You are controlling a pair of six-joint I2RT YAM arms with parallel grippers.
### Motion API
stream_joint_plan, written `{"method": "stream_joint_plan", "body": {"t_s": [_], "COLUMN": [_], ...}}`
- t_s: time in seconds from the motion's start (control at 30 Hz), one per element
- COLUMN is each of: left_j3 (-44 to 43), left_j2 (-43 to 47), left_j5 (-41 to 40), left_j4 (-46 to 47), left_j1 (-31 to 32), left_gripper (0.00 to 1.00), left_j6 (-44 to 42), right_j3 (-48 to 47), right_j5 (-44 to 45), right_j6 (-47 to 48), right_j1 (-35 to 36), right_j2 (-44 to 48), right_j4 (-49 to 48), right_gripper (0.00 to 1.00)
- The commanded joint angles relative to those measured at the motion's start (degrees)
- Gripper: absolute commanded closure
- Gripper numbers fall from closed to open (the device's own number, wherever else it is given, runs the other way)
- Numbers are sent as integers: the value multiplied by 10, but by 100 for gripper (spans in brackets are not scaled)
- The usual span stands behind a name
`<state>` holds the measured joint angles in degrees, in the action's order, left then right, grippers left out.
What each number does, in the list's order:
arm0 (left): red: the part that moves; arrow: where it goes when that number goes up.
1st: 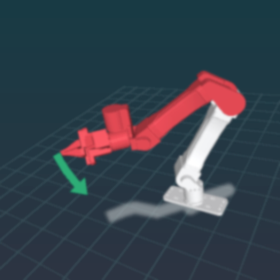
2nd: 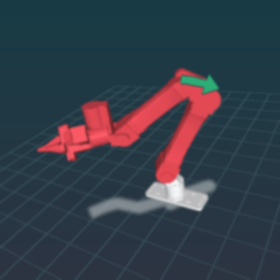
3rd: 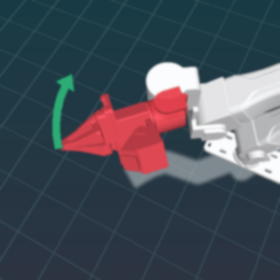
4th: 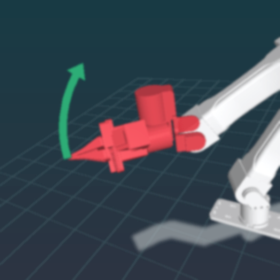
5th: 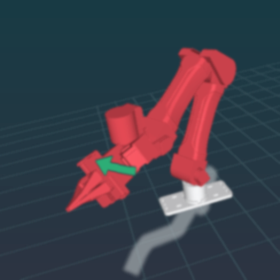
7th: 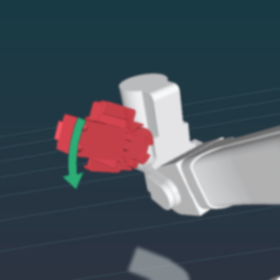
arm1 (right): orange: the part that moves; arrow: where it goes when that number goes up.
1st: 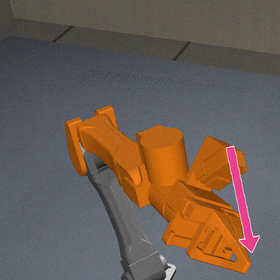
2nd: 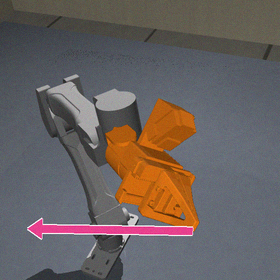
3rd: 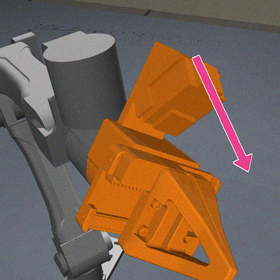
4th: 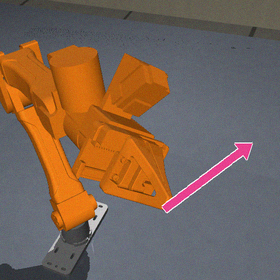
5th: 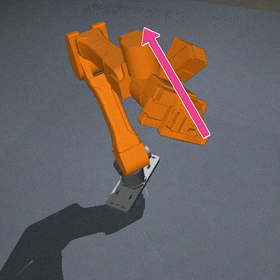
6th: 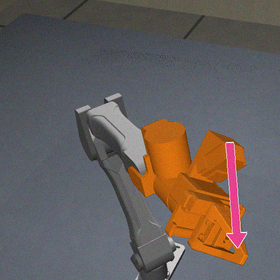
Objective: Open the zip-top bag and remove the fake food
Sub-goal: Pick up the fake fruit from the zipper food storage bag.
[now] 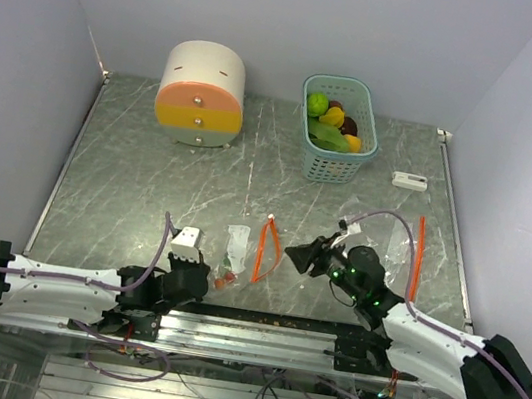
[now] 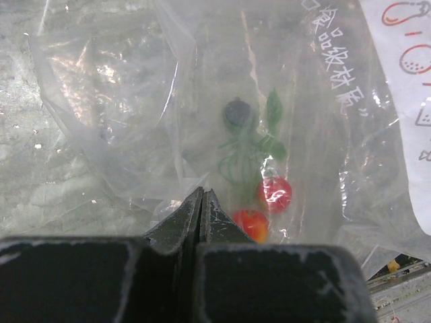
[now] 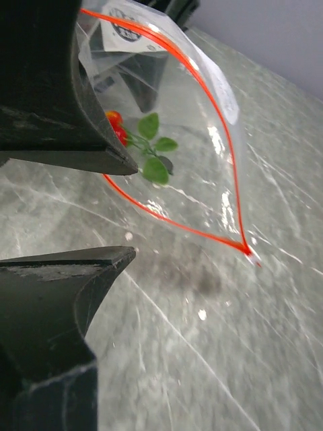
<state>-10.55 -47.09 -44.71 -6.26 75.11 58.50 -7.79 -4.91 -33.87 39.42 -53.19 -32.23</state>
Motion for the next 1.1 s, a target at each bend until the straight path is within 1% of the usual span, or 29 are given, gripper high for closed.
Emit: {"method": "stream_joint_plan", "body": {"t_s": [0.0, 0.13, 0.27, 0.4, 0.6, 0.67, 0.8, 0.9, 1.07], "left_j3": [-9, -10, -6, -6, -5, -2, 4, 5, 4], "left_j2": [-10, -10, -1, 7, 13, 15, 20, 22, 23], "left_j5": [-5, -5, -6, -8, -8, -7, -7, -7, -8], "left_j4": [25, 22, 17, 13, 6, 7, 8, 4, 3], "left_j1": [1, 1, 1, 1, 1, 1, 1, 1, 1], "left_gripper": [93, 93, 93, 93, 93, 93, 93, 93, 93], "left_j6": [3, 5, 6, 5, 9, 10, 13, 14, 13], "right_j3": [-18, -51, -81, -102, -136, -146, -170, -194, -230], "right_j5": [29, 55, 49, 50, 57, 63, 80, 87, 118], "right_j6": [-19, 2, 15, 19, 20, 23, 38, 49, 65], "right_j1": [46, 87, 113, 147, 191, 204, 225, 243, 266], "right_j2": [-39, -85, -140, -195, -282, -304, -347, -375, -417], "right_j4": [-67, -59, -59, -74, -106, -115, -121, -114, -89], "right_gripper": [55, 58, 61, 63, 64, 59, 42, 32, 23]}}
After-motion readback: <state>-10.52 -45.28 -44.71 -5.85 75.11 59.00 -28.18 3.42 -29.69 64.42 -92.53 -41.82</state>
